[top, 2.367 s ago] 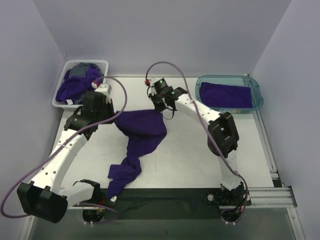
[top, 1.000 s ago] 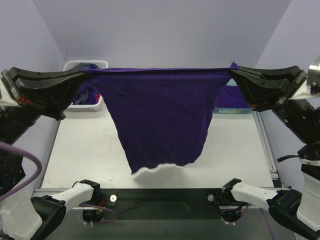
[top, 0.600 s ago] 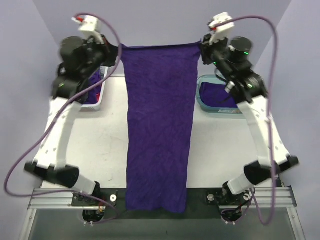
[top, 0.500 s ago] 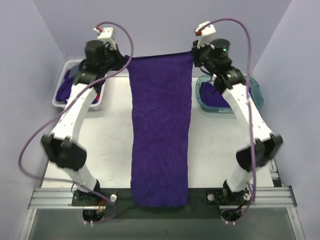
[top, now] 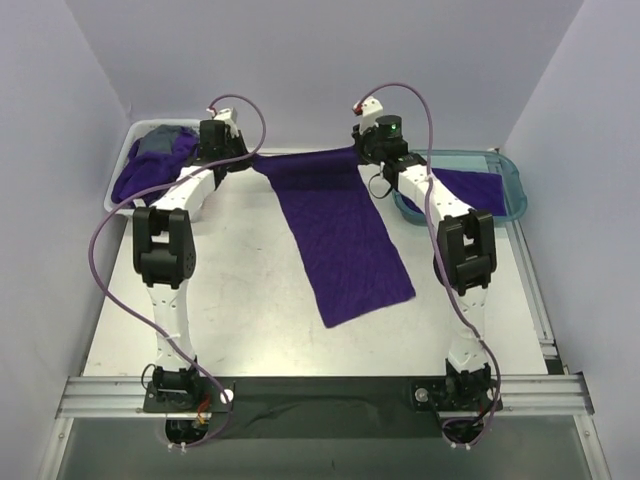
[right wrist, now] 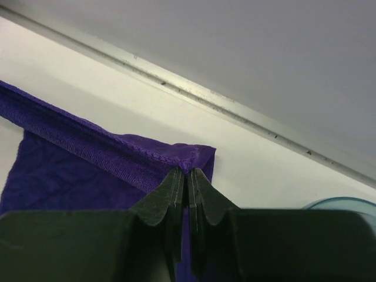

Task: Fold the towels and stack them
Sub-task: Fold the towel

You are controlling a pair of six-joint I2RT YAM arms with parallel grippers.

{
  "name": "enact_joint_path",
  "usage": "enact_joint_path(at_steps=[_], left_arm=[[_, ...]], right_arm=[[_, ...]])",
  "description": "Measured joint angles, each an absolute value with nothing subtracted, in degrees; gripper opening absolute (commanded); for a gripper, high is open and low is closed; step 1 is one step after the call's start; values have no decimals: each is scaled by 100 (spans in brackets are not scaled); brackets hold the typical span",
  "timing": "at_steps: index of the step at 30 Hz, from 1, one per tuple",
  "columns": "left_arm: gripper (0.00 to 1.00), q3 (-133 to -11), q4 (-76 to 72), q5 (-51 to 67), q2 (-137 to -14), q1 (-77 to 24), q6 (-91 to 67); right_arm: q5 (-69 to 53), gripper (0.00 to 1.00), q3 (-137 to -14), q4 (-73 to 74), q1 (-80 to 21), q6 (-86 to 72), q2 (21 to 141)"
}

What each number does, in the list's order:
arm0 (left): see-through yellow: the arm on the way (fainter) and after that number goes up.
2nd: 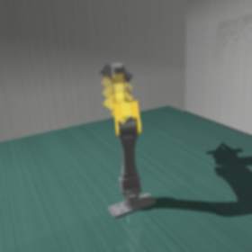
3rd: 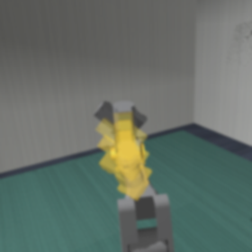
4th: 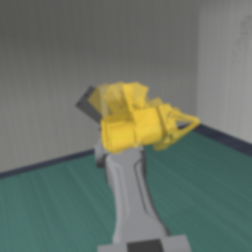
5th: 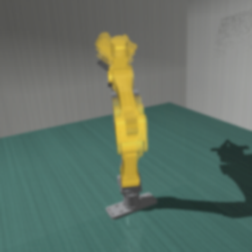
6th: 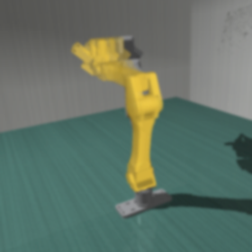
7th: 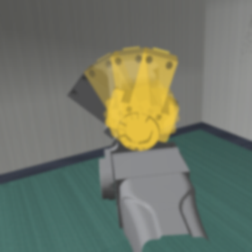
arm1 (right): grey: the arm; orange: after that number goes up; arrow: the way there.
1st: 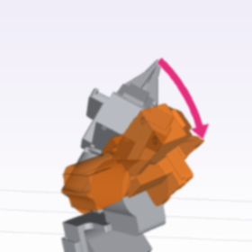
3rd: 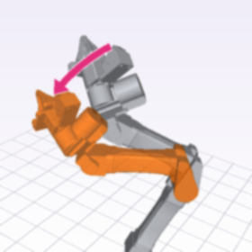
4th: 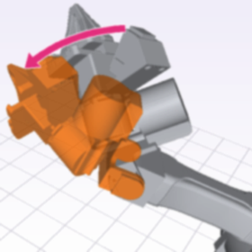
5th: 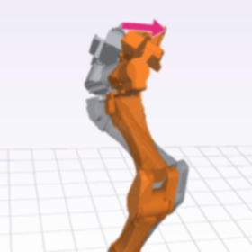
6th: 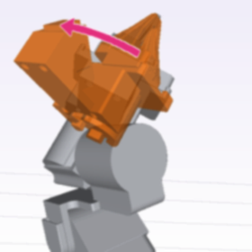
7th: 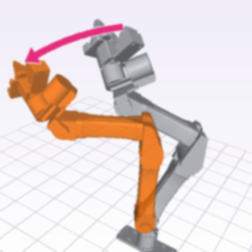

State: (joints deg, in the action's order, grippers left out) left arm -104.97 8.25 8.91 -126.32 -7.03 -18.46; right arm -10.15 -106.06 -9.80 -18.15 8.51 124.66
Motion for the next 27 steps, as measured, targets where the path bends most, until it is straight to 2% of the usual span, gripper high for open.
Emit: enact_joint_path(at_steps=[6,10,19,27], left_arm=[[0,-10484,148,1428,-12623,-609,-2108],[0,-9889,-314,1850,-12302,-622,-2362],[0,-7898,-794,2126,-10711,-1205,-2805],[0,-6361,-1013,1494,-8930,-2215,-2751]], right_arm=[[-1046,0,-10558,-1479,-1695,797,12453],[-1050,0,-10038,-1649,-1579,786,12178],[-1035,0,-8650,-1667,-1216,779,10967],[-928,1,-7183,-1688,-965,725,9373]])
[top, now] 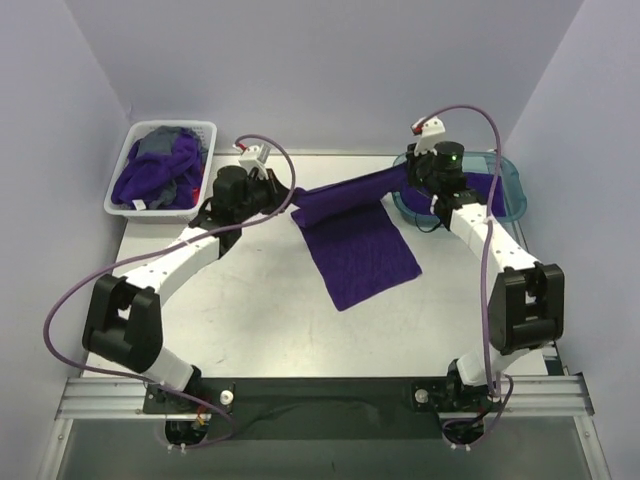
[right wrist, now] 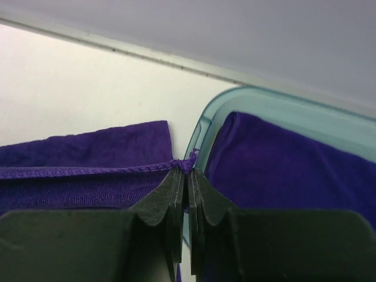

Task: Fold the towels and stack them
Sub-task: Fold the towel

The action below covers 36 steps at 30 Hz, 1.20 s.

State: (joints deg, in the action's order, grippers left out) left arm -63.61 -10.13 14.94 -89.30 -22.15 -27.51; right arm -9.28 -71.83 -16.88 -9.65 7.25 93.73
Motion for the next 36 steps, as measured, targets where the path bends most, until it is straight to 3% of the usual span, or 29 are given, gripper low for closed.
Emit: enact_joint_path(at_steps=[10,14,18,19,20,22,26,30,36], left_arm=[[0,-5214,-832,742,-8871,-3092,-2633],[5,-4910,-657,652,-9059,-3494,-2759],[39,-4696,-567,655,-9063,-3708,-2974],[64,-4630,-539,644,-9045,-3715,-3022],[73,-4565,-484,631,-9006,-3730,-3044],[88,-4480,-309,578,-8884,-3789,-3144],[89,-4462,-40,523,-8431,-4117,-3242],[83,-4617,62,469,-8160,-4265,-3260],[77,-5937,366,211,-8991,-4189,-3120]], right_arm=[[-816,3,-5527,-1448,-930,14,8643],[-685,5,-5214,-980,-921,-285,8641],[-550,24,-5050,-541,-847,-705,8586],[-510,29,-4963,-445,-827,-790,8523],[-473,37,-4873,-327,-819,-919,8438],[-388,42,-4705,-86,-812,-1138,8232],[-163,46,-4412,242,-790,-1487,7684],[-309,45,-4464,263,-790,-1546,7424],[-1000,41,-5376,239,-790,-1638,8458]])
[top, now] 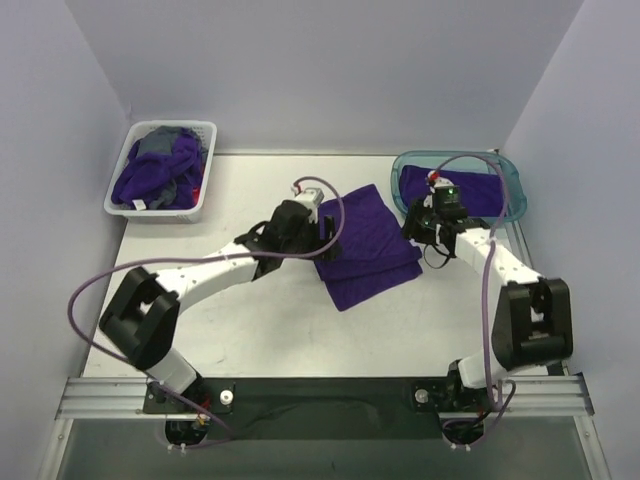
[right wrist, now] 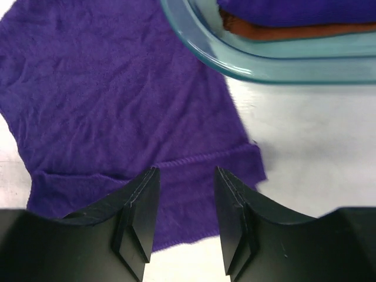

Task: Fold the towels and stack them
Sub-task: Fold the towel

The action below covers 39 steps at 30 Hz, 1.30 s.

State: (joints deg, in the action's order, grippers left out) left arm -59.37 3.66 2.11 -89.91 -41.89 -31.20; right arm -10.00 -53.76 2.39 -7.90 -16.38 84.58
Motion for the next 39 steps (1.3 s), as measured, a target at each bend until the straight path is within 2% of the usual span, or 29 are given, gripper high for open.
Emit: enact_joint_path(at_steps=[5,10,15,20,25,30,34,39], left_arm=[[75,-7168,421,145,-10370,-3994,-3052],[75,-7703,703,126,-11498,-3701,-2974],[75,-7745,803,110,-11673,-3345,-2926],[75,-7225,794,12,-11288,-2939,-2860],[81,-6982,1061,-117,-11000,-2521,-2652],[85,-6847,1570,-274,-10571,-2521,-2386],[85,-6445,1828,-318,-9548,-2709,-2307],[84,-5651,1824,-344,-8084,-2812,-2443]], right_arm=[[-1332,40,-5649,200,-867,-1874,9533],[-1398,42,-5669,250,-1100,-2137,10051],[-1468,43,-5671,252,-1632,-2274,10077],[-1752,45,-5461,272,-2174,-2521,9918],[-1870,46,-5199,578,-2558,-2672,9520],[-1787,46,-5196,840,-2582,-2519,8766],[-1776,42,-5199,862,-2412,-2314,8326],[-2008,41,-5196,904,-2213,-2038,8444]])
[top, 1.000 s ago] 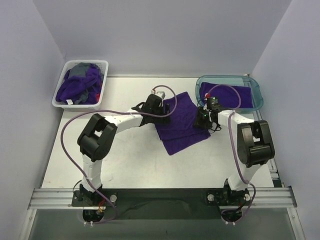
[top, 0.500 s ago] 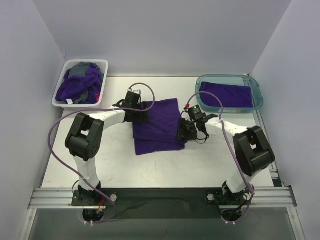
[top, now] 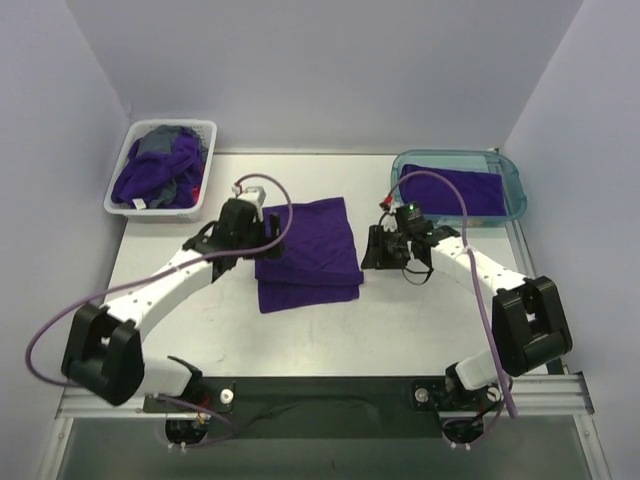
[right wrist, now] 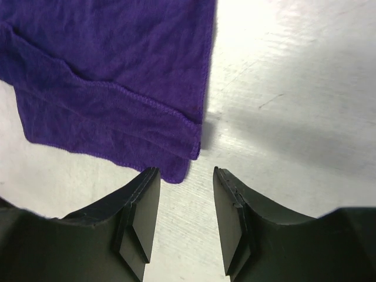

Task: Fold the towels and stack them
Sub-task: Fold the towel

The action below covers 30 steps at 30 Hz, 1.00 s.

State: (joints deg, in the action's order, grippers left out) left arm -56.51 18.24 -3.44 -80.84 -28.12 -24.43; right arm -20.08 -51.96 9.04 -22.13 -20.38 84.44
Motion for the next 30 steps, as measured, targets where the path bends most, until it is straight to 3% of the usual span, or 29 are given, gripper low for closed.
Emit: enact_joint_path(at_steps=[5,12,17,21,22,24,26,30], left_arm=[[81,-4733,1861,-318,-7400,-2864,-2707],[63,-3813,2021,-239,-7312,-3107,-2985],[61,-3638,2023,-154,-7319,-3216,-3135],[68,-3636,2025,-128,-7301,-3221,-3240],[75,-3636,2038,-141,-7269,-3218,-3245],[80,-3675,2095,-196,-7164,-3186,-3227],[85,-3861,2185,-246,-7129,-3059,-3148],[81,-4637,2257,-285,-7533,-2755,-2902]], right_arm=[[-2279,40,-5199,932,-2316,-1966,8805],[-2217,33,-5157,939,-2613,-2311,8991],[-2145,27,-5118,934,-2917,-2554,9240],[-2056,29,-4998,954,-2993,-2569,9303],[-2032,32,-4984,972,-2991,-2523,9282],[-1994,46,-4984,1002,-2956,-2349,9188],[-1966,51,-5043,1079,-2893,-2086,9043],[-1935,48,-5365,1105,-2687,-1645,8986]])
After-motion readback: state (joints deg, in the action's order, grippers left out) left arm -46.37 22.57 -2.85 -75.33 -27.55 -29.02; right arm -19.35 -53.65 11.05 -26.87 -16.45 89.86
